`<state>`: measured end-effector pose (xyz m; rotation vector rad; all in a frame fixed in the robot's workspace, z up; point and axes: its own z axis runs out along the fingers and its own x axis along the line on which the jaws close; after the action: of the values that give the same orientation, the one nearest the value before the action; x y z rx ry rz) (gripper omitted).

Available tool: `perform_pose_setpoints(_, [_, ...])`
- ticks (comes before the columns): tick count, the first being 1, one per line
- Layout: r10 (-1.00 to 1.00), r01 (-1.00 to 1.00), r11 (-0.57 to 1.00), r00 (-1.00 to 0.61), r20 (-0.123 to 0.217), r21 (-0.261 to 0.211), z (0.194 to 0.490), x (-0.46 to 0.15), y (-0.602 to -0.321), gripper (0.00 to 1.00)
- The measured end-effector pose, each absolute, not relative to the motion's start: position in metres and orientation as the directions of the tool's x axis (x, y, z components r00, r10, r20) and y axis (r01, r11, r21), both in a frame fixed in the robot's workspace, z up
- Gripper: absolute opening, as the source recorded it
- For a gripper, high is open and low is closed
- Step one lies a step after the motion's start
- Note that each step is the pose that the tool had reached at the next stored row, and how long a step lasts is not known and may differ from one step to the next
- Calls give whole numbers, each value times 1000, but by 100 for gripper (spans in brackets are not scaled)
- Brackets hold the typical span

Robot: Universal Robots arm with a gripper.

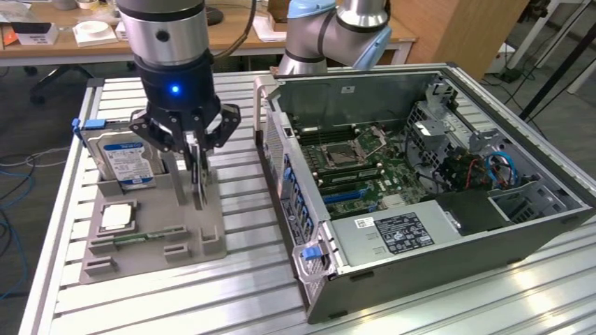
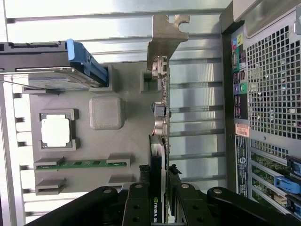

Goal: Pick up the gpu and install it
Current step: 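Pick up the gpu and move the gpu toward the slot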

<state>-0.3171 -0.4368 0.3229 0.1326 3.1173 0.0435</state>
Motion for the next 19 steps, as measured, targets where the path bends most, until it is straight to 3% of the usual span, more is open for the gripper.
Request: perform_pose_setpoints(19, [85, 85, 996, -996, -20, 29, 348, -317, -437, 26])
